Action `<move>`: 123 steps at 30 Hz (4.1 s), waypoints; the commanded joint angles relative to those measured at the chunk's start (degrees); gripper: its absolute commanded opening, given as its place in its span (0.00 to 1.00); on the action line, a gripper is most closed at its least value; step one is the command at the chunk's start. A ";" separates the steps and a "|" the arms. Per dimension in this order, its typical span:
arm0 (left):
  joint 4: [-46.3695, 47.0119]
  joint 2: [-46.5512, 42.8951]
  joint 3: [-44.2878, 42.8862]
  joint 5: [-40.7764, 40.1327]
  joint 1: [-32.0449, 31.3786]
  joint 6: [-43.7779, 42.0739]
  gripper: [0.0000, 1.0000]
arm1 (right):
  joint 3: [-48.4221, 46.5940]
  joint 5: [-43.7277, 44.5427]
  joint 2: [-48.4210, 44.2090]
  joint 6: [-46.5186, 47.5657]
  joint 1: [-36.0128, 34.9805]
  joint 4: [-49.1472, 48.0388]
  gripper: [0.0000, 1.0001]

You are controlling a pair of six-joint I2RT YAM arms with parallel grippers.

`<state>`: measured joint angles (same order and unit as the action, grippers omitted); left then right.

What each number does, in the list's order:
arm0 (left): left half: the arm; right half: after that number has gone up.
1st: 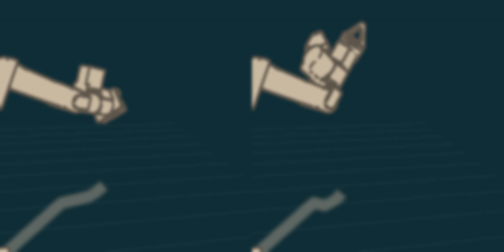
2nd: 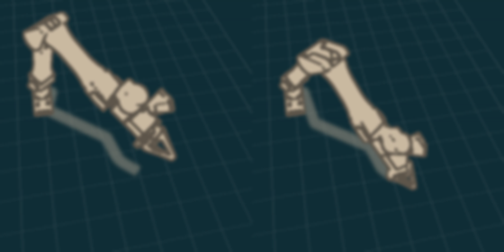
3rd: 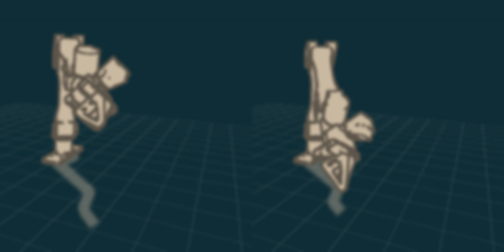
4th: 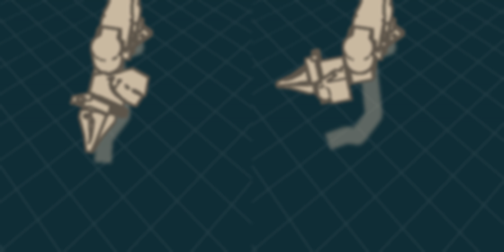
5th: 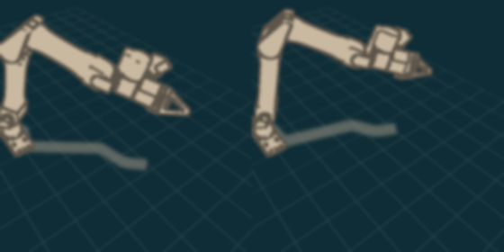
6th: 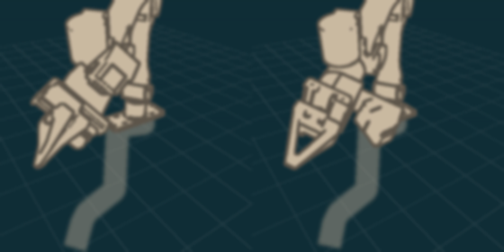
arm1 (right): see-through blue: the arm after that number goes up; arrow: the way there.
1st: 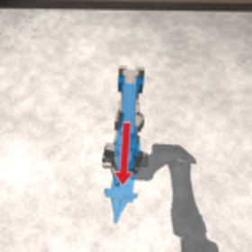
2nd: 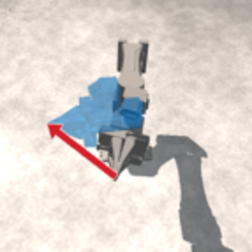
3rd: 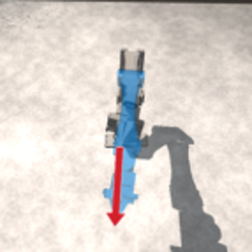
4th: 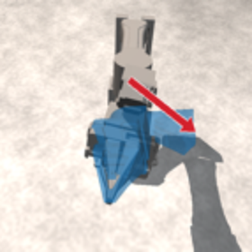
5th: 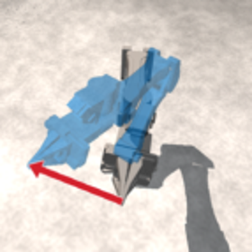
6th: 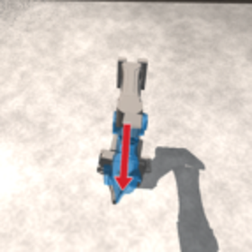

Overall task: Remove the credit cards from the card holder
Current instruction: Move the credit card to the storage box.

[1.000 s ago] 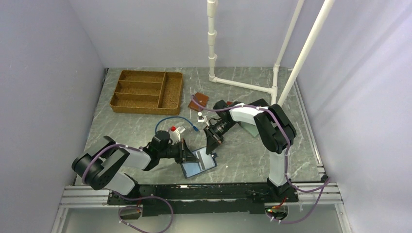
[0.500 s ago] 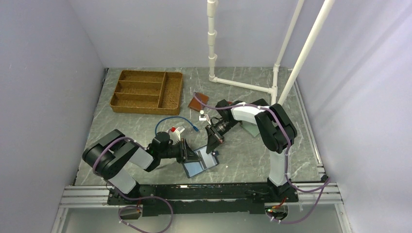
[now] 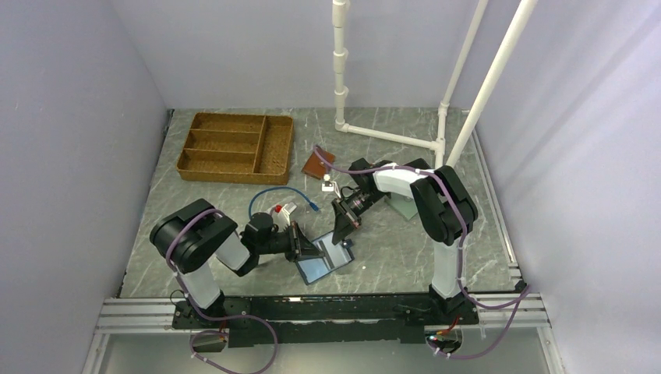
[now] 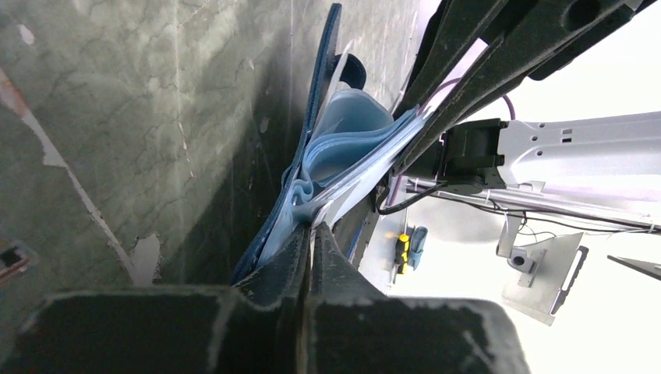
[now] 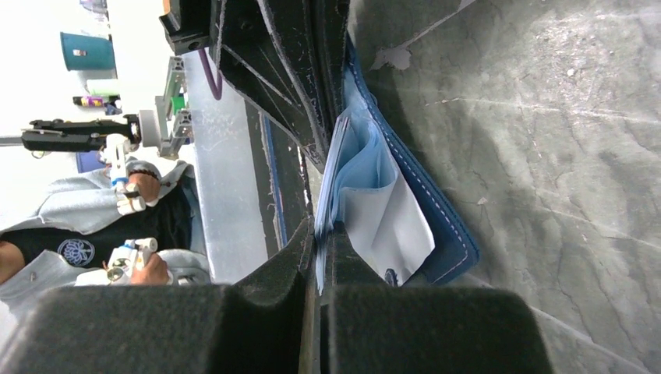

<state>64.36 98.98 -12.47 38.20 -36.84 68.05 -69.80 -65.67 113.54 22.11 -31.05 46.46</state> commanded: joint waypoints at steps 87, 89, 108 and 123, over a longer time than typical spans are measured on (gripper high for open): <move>-4.62 5.05 -4.52 -7.29 -1.92 1.12 0.24 | 2.59 11.69 5.62 -9.49 -1.93 -9.36 0.00; -3.51 5.97 -4.42 -7.55 -1.92 1.59 0.16 | 2.55 11.91 5.83 -9.62 -2.61 -9.37 0.00; -3.11 8.90 -2.12 -6.25 -1.10 0.41 0.00 | 0.29 21.50 -3.40 -0.35 -1.14 -3.94 0.48; -18.26 -0.25 -2.89 -7.13 -1.00 -3.33 0.00 | 1.86 29.31 -2.64 1.29 -2.61 -4.86 0.42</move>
<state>54.92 100.42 -15.40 32.91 -38.06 68.01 -68.71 -42.15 110.15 21.67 -32.71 42.81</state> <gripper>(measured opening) 0.009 0.450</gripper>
